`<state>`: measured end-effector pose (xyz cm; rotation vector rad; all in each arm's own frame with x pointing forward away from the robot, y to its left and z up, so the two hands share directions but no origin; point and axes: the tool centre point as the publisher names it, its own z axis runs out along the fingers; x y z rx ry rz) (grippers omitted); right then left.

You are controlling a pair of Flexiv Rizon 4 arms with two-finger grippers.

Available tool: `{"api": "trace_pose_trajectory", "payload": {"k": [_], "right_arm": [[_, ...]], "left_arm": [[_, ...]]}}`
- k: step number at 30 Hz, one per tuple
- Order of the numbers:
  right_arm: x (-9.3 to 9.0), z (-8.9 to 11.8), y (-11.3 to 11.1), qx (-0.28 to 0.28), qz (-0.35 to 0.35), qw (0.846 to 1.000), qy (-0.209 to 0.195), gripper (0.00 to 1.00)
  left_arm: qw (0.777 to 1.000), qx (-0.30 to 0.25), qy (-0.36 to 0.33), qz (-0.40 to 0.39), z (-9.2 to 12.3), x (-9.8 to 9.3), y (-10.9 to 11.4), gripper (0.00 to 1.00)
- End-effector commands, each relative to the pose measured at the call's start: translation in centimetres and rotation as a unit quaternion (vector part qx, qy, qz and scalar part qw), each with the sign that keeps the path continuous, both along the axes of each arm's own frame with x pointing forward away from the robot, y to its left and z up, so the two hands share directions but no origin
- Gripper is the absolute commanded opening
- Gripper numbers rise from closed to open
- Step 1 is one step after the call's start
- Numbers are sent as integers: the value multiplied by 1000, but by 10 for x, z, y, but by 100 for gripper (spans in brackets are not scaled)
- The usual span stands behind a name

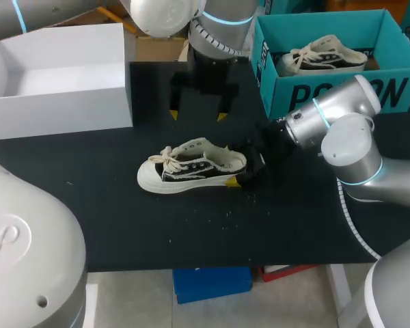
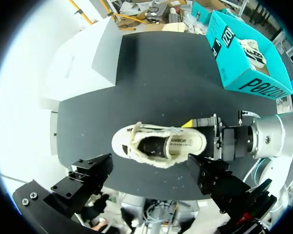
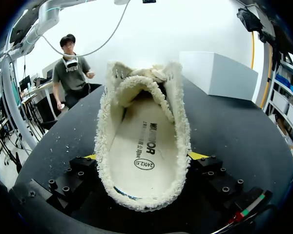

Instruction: Take the shoe out of the shoebox, open the shoe tongue, remove and reinsert the insole, then place the shoe into the shoebox

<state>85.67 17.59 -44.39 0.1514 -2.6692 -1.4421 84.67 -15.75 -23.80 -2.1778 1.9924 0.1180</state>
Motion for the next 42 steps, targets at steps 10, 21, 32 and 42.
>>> {"api": "trace_pose_trajectory", "payload": {"k": [10,21,32,42], "right_arm": [[-1,-6,3,0,0,1000,1,0],[-1,-6,3,0,0,1000,1,0],[-1,-6,3,0,0,1000,1,0],[-1,-6,3,0,0,1000,1,0]], "left_arm": [[1000,2,-13,7,-12,-6,-5,100],[996,89,18,-8,-57,-12,-24,100],[994,103,29,-26,-95,-9,-20,100],[990,132,47,-27,-120,-11,-8,100]]}}
